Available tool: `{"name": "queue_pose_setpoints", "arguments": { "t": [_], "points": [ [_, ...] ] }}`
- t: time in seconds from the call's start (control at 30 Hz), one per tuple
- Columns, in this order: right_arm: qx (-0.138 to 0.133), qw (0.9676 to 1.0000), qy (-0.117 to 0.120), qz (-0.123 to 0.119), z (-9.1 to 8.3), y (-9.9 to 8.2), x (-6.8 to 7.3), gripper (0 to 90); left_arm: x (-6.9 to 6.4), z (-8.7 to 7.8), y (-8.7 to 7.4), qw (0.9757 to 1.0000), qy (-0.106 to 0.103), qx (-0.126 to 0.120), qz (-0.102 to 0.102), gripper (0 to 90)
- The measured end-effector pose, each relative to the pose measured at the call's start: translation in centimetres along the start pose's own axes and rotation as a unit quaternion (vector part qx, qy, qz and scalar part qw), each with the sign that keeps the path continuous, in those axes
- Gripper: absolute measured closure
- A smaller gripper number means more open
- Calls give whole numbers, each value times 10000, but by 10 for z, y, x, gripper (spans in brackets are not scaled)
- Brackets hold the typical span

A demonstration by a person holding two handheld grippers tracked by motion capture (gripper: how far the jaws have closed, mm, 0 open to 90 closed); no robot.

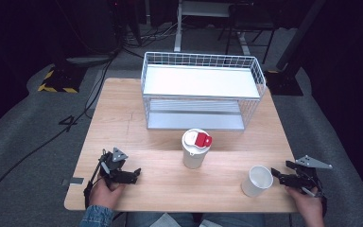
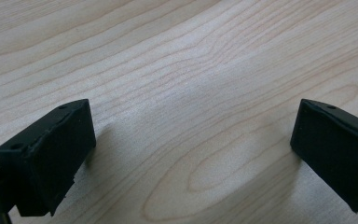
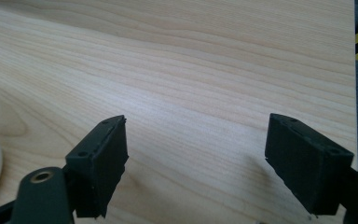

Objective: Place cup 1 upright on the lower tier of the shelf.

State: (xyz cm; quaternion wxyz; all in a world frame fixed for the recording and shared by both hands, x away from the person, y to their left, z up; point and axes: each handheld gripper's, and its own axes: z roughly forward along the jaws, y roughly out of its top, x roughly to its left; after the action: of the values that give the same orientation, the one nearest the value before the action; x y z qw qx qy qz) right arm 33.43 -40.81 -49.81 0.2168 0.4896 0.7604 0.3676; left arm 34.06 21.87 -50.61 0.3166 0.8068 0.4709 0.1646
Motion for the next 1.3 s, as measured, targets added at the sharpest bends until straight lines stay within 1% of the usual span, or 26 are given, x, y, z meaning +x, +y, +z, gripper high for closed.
{"name": "queue_pose_setpoints", "arguments": {
  "t": [0.17, 0.27, 0.33, 0.37, 0.4, 0.47, 0.57, 0.6, 0.7, 0.73, 0.8, 0.83, 0.93, 1.0, 1.03, 1.07, 1.1, 1.13, 1.17, 1.2, 1.27, 1.3],
  "points": [
    [-107, 9999, 17, -35, -14, -3, 2, 213, 1, 2, 2, 10000, -4, -8, 35, 4],
    [-166, 9999, 22, -28, -23, -4, 4, 213, 0, 2, 3, 10000, -25, 16, 11, 4],
    [-224, 9997, 107, -27, -28, -4, 5, 213, 0, 2, 3, 10000, -4, -2, 9, 4],
    [-224, 9997, 107, -27, -28, -4, 5, 213, 0, 2, 3, 10000, -4, -2, 9, 4],
    [-302, 9994, 173, 19, -34, -4, 8, 209, 0, 2, 3, 10000, -4, -2, 10, 4],
    [-369, 9990, 259, 36, -38, -5, 10, 207, 0, 2, 3, 10000, -4, -2, 10, 4],
    [-397, 9987, 327, 66, -42, -6, 13, 207, 0, 2, 3, 10000, -4, -2, 9, 4],
    [-419, 9985, 340, -5, -47, -6, 16, 207, 0, 2, 3, 10000, -3, -2, 10, 4],
    [-441, 9984, 364, -3, -51, -5, 20, 206, 0, 3, 3, 10000, -7, 3, 16, 4],
    [-463, 9981, 419, 9, -55, -5, 23, 207, 0, 3, 3, 10000, -24, -1, 13, 4],
    [-446, 9980, 437, 43, -56, -5, 24, 207, 0, 3, 3, 10000, -26, -3, 27, 4],
    [-442, 9980, 452, 16, -59, -5, 29, 207, 0, 3, 3, 10000, -24, -7, 17, 4],
    [-426, 9979, 482, 45, -62, -5, 33, 206, 0, 3, 4, 10000, -26, -6, 23, 4],
    [-444, 9970, 626, 81, -67, -5, 37, 208, 0, 4, 4, 10000, -33, -7, 27, 4],
    [-337, 9965, 759, 127, -68, -5, 37, 231, 0, 4, 4, 10000, -33, -7, 27, 4],
    [-208, 9959, 880, 91, -69, -4, 38, 243, 0, 4, 4, 10000, -33, -9, 26, 4],
    [-147, 9951, 978, 11, -71, -4, 39, 248, 0, 4, 4, 10000, -32, -8, 26, 4],
    [-151, 9949, 997, -76, -72, -4, 41, 250, 0, 4, 4, 10000, -33, -9, 25, 4],
    [-151, 9949, 997, -76, -72, -4, 41, 250, 0, 4, 4, 10000, -33, -9, 25, 4],
    [-169, 9946, 1016, -133, -73, -4, 43, 246, 0, 4, 4, 10000, -32, -9, 23, 4],
    [-213, 9932, 1122, -242, -74, -4, 46, 222, 0, 4, 4, 10000, -32, -9, 25, 4],
    [-218, 9928, 1137, -304, -74, -4, 48, 213, 0, 4, 4, 10000, -32, -9, 25, 4]
  ]
}}
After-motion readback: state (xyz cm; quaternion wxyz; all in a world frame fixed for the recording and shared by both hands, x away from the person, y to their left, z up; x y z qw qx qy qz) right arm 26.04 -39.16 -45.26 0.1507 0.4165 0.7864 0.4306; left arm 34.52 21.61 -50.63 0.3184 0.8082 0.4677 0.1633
